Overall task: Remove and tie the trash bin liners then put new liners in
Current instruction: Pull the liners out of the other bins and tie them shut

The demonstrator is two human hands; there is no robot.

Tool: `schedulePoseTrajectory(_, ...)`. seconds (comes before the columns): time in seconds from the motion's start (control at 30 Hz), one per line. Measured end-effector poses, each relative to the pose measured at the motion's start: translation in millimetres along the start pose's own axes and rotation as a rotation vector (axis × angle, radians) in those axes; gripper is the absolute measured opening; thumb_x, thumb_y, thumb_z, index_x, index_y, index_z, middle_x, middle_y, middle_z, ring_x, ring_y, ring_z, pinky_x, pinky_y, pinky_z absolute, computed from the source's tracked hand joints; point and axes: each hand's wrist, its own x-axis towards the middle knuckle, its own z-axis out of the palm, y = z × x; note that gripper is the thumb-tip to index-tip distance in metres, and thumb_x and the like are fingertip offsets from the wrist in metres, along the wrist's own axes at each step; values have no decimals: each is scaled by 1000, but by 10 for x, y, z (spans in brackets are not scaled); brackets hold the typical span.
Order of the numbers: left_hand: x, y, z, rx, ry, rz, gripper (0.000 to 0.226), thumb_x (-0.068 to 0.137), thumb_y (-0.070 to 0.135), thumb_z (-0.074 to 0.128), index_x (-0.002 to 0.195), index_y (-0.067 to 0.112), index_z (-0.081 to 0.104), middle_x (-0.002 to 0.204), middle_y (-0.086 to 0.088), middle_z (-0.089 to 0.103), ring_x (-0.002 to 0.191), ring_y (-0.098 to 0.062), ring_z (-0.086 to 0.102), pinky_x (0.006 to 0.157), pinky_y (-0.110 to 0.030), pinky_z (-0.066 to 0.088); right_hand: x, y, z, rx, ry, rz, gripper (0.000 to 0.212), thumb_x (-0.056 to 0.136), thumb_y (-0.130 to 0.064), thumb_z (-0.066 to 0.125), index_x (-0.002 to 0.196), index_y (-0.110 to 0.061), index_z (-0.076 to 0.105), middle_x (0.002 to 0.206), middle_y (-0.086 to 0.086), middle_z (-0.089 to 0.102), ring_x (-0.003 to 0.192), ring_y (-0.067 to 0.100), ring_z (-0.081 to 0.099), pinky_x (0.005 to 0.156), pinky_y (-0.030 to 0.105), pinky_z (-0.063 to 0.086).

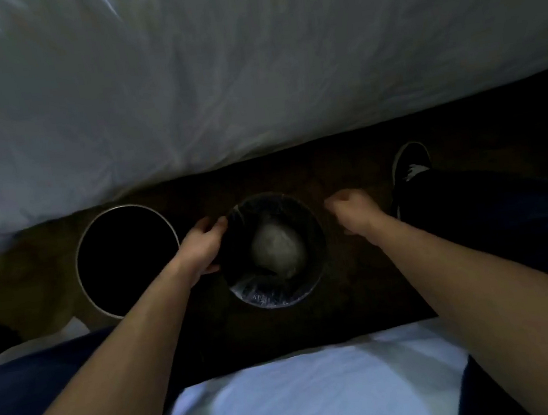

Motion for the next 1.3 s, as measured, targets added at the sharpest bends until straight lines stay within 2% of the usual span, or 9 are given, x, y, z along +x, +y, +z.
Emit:
schedulePoseTrajectory(0.1, 268, -161, 130, -46, 22, -93, 62, 100, 65, 31, 148, 28, 42, 143, -2, 53, 129, -30, 50, 107, -52, 41, 167, 107, 189, 67, -55, 155, 42, 108, -31, 42, 139, -4, 52, 135, 24, 55, 125, 38, 54, 107, 49, 44)
schedulePoseTrajectory(0.23, 493, -314, 158, -172, -34, -202, 72, 94, 75, 29, 141, 26, 53, 135, -4, 59, 127, -32, 51, 110, -56, 37, 393, 219, 416, 171, -98, 262, 55, 105, -51, 39, 150, -19, 43, 150, 9, 47, 134, 33, 46, 105, 47, 42)
schedulePoseTrajectory(0.4, 533, -450, 114, -230, -143, -226, 79, 78, 88, 36, 133, 35, 58, 131, -3, 62, 122, -33, 54, 105, -63, 41, 422, 309, 489, 293, -171, 290, 36, 104, -59, 33, 116, -33, 55, 110, -6, 57, 106, 18, 49, 94, 43, 40)
schedulePoseTrajectory(0.5, 480, -434, 43, -189, -97, -183, 62, 90, 77, 39, 126, 31, 60, 123, 1, 62, 115, -28, 55, 97, -54, 48, 383, 314, 421, 250, -167, 259, 38, 105, -55, 35, 114, -28, 59, 113, 1, 61, 110, 21, 54, 99, 43, 44)
schedulePoseTrajectory(0.63, 394, -406, -44, -131, 49, -102, 43, 94, 60, 55, 113, 22, 65, 108, -4, 71, 103, -26, 66, 81, -41, 55, 248, 285, 341, 274, -84, 239, 68, 99, -55, 53, 150, -12, 36, 118, 7, 61, 106, 24, 58, 89, 40, 46)
schedulePoseTrajectory(0.73, 283, -335, -148, -30, 24, -71, 38, 87, 45, 73, 110, 16, 65, 106, -10, 72, 96, -26, 69, 78, -39, 59, 106, 256, 292, 227, -47, 175, 66, 91, -57, 65, 137, -12, 52, 122, 9, 64, 108, 26, 63, 81, 38, 50)
schedulePoseTrajectory(0.87, -37, -152, -319, 88, -76, -97, 26, 86, 12, 77, 109, 8, 66, 106, -10, 69, 95, -24, 68, 67, -34, 57, -144, 124, 154, 100, -32, 115, 42, 87, -29, 79, 120, -11, 60, 109, 9, 68, 95, 24, 68, 79, 38, 58)
schedulePoseTrajectory(1.13, -744, -149, -515, 155, -238, 124, 23, 88, 18, 75, 110, 15, 70, 108, -7, 74, 104, -23, 70, 94, -45, 57, -879, 41, -187, 135, -314, 96, 32, 86, -16, 78, 117, -14, 69, 116, 11, 72, 105, 25, 72, 89, 40, 60)
schedulePoseTrajectory(1.3, -1097, -220, -424, 193, -36, 322, 11, 93, 16, 68, 84, 13, 64, 74, -7, 66, 69, -21, 67, 66, -40, 60, -1264, 23, -235, 164, -253, 18, 22, 91, -14, 72, 113, -9, 71, 108, 15, 75, 99, 28, 74, 91, 44, 60)
